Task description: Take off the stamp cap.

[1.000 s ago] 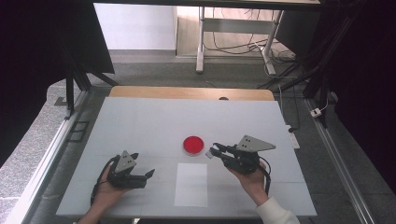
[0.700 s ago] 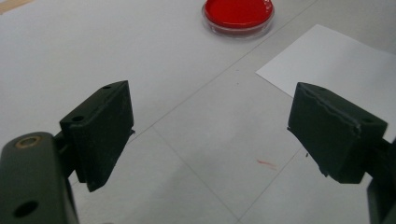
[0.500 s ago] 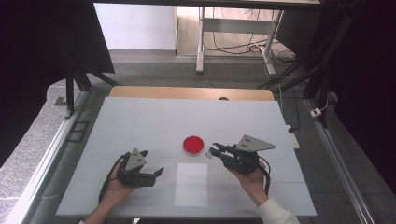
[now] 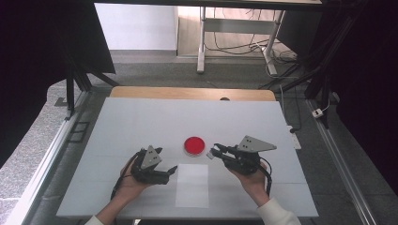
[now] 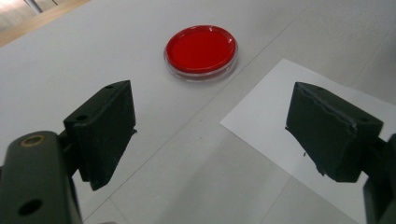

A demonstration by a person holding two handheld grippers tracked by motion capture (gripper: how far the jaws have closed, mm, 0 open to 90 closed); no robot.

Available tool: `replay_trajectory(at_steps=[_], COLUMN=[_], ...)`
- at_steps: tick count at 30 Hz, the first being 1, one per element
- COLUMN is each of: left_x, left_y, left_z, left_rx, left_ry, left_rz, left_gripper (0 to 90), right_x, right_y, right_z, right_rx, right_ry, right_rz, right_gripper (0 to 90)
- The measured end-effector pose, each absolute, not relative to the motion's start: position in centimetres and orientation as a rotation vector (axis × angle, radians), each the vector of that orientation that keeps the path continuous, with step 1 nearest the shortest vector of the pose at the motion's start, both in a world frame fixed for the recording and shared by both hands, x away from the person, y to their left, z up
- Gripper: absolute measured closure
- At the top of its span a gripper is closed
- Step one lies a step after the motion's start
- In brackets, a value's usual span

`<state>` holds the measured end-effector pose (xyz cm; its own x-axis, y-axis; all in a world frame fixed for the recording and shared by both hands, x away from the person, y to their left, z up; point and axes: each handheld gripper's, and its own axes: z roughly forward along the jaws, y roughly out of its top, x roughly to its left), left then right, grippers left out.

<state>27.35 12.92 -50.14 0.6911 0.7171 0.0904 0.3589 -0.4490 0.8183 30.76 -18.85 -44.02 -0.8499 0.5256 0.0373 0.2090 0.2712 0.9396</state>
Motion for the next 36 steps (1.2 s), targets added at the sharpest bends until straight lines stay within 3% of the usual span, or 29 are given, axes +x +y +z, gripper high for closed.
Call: replay_trajectory(at_steps=[36], left_x=[28.7], left_y=[8.5], left_z=[-49.5], left_rx=[2.115], left_ry=[0.711], left_rz=[0.533], left_gripper=[16.4], right_x=[31.0], right_y=[-17.8], right_z=[-44.9], right_rx=[0.684], right_ry=[2.273], right_rz=[1.588], right_gripper=[74.6])
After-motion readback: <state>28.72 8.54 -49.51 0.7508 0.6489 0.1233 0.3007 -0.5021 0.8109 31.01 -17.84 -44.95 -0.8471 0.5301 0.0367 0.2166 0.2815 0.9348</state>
